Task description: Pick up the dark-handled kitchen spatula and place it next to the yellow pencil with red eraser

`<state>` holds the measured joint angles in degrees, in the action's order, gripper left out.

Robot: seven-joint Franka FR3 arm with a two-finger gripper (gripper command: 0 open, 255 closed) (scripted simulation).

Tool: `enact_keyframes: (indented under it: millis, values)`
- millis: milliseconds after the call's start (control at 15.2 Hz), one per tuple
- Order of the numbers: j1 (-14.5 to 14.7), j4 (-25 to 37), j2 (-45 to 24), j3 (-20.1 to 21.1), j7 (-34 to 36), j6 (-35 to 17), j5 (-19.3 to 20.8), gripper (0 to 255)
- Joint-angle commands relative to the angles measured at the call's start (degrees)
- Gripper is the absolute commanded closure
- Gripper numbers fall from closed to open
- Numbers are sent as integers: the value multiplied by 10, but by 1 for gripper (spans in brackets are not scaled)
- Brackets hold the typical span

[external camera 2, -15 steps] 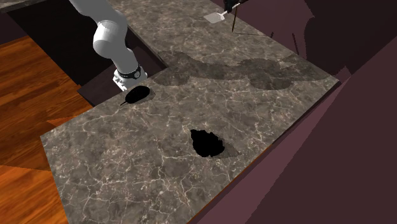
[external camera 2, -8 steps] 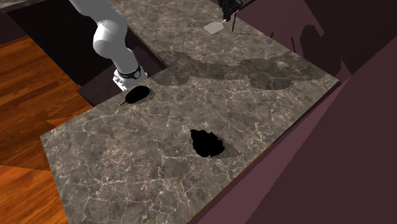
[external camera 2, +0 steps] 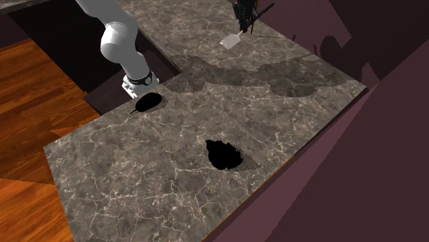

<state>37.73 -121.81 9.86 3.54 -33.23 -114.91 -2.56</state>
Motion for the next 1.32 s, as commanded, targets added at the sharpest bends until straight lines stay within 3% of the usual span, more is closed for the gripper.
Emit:
enact_keyframes:
  millis: [0, 1254]
  values:
    - [0, -12, -4, 1, 0, -16, 0, 255]
    - [1, -102, -62, 3, -2, -164, 0, 255]
